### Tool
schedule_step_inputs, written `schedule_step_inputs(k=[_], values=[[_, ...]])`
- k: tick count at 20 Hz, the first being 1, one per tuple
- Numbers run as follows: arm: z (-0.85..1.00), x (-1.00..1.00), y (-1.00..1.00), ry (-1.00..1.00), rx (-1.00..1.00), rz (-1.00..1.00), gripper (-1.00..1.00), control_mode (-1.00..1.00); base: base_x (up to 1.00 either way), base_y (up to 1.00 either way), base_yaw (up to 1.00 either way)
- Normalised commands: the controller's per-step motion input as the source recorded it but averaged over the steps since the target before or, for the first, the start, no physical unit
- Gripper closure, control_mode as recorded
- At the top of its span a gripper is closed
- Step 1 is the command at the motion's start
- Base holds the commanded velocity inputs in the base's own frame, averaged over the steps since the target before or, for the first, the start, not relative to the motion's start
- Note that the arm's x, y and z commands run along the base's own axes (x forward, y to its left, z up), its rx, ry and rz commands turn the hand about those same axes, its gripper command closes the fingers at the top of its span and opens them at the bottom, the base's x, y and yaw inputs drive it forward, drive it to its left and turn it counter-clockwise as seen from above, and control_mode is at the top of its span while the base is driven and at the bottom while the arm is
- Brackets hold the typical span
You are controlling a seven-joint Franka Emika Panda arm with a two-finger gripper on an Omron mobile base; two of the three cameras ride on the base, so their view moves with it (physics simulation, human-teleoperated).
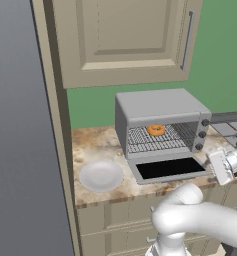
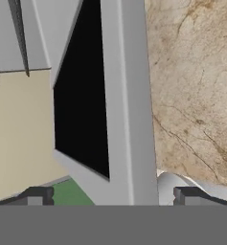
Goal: Pick up the bagel from the plate, place it on the toaster oven rack, close the door, and set the timer.
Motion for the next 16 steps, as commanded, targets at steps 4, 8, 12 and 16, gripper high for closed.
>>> schedule_step_inputs(k=[4,8,12,16], values=[[0.00,0.12,0.09,0.00,0.01,-0.01,-1.00,-1.00,0.00,0.00,0.00],[0.00,0.16,0.08,0.00,0.00,-0.02,-1.00,-1.00,0.00,0.00,0.00],[0.00,0.14,0.16,-0.03,0.00,-0.02,-1.00,-1.00,0.00,0.00,0.00],[0.00,0.05,0.28,-0.10,0.01,-0.02,-1.00,-1.00,0.00,0.00,0.00]])
